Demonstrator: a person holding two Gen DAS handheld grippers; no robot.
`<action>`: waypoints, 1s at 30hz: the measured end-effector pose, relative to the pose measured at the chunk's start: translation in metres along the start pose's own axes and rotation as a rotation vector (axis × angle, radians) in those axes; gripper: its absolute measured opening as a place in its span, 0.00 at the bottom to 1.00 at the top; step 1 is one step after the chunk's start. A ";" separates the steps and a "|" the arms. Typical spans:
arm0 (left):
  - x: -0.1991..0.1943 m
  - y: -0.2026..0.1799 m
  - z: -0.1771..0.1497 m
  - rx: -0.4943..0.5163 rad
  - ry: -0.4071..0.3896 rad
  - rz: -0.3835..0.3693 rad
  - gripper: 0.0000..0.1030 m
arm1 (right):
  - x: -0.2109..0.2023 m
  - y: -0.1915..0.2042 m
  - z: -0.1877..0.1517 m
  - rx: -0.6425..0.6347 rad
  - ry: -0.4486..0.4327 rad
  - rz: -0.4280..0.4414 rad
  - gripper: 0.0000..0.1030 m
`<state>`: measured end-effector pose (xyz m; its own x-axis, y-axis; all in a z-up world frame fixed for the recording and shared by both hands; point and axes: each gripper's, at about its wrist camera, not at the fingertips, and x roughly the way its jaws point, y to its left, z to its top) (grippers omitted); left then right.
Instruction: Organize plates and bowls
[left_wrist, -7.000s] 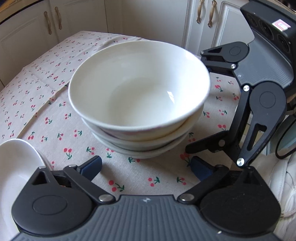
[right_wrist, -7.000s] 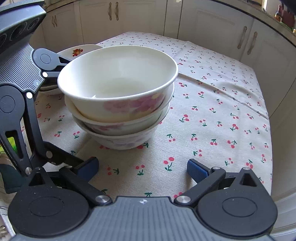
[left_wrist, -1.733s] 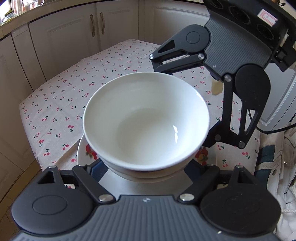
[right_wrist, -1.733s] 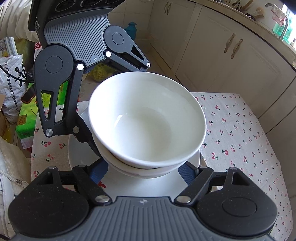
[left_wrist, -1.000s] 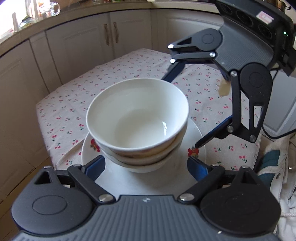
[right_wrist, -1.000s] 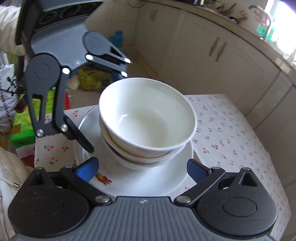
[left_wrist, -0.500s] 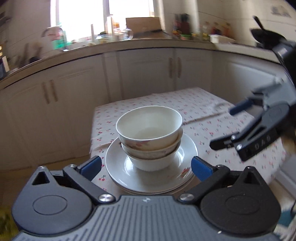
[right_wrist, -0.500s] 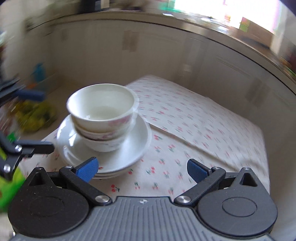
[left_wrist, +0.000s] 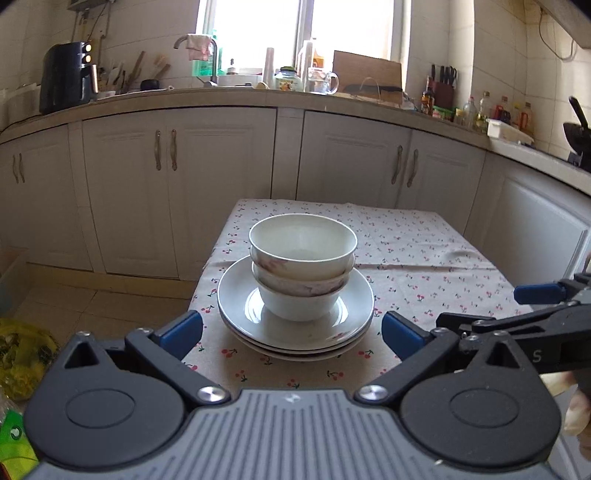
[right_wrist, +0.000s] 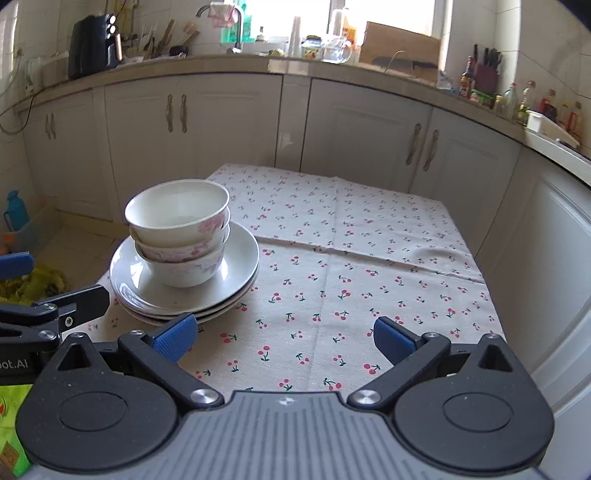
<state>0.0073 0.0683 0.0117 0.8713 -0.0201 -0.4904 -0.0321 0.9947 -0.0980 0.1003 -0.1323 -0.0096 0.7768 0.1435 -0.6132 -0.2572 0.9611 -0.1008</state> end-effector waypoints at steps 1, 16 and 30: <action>-0.002 0.001 0.000 -0.006 -0.004 0.001 0.99 | -0.003 0.001 0.000 0.005 -0.011 -0.001 1.00; -0.016 -0.006 0.002 0.003 -0.030 0.033 0.99 | -0.022 0.005 -0.006 0.029 -0.083 -0.060 1.00; -0.018 -0.008 0.001 0.006 -0.036 0.032 0.99 | -0.028 0.003 -0.008 0.032 -0.107 -0.078 1.00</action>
<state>-0.0078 0.0613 0.0228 0.8870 0.0149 -0.4614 -0.0569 0.9954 -0.0773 0.0732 -0.1350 0.0014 0.8512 0.0910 -0.5169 -0.1764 0.9772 -0.1184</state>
